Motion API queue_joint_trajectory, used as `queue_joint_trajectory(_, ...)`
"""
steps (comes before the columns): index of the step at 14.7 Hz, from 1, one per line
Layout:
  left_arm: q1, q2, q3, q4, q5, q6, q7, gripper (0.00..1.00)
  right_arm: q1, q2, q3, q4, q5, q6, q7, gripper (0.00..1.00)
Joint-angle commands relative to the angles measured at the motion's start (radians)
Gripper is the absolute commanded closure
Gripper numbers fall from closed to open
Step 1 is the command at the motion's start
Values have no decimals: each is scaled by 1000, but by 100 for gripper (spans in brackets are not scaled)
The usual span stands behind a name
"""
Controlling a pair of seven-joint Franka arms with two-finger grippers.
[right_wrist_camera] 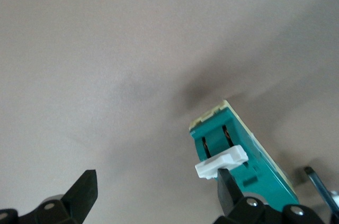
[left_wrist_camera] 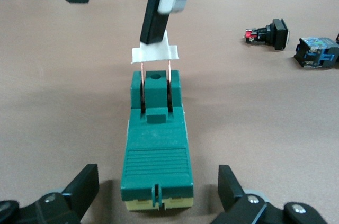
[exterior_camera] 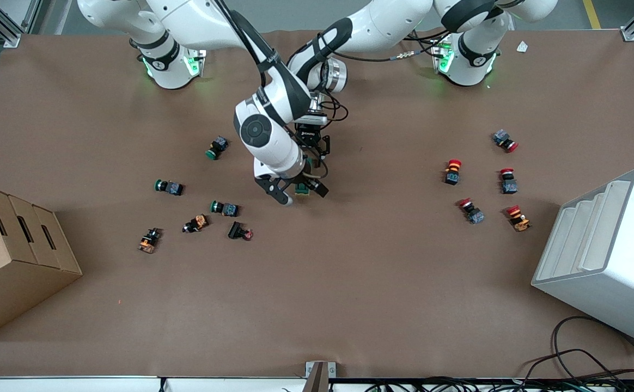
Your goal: Close load switch with both arms
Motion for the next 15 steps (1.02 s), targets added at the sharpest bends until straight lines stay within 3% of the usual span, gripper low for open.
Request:
queue_joint_trajectory(1, -5, 19, 4, 21, 20, -9, -7, 1, -13, 66, 7, 67, -12, 8, -13, 0)
queue_joint_trajectory(9, -5, 19, 6, 22, 20, -9, -6, 1, -42, 106, 5, 100, -19, 9, -54, 0)
queue_joint_trajectory(13, -5, 19, 6, 22, 20, -9, -1, 1, -59, 100, 4, 116, -61, -3, -60, 0)
queue_joint_trajectory(15, -5, 19, 6, 22, 20, -9, 2, 0, -109, 80, 4, 123, -119, -72, -83, 0)
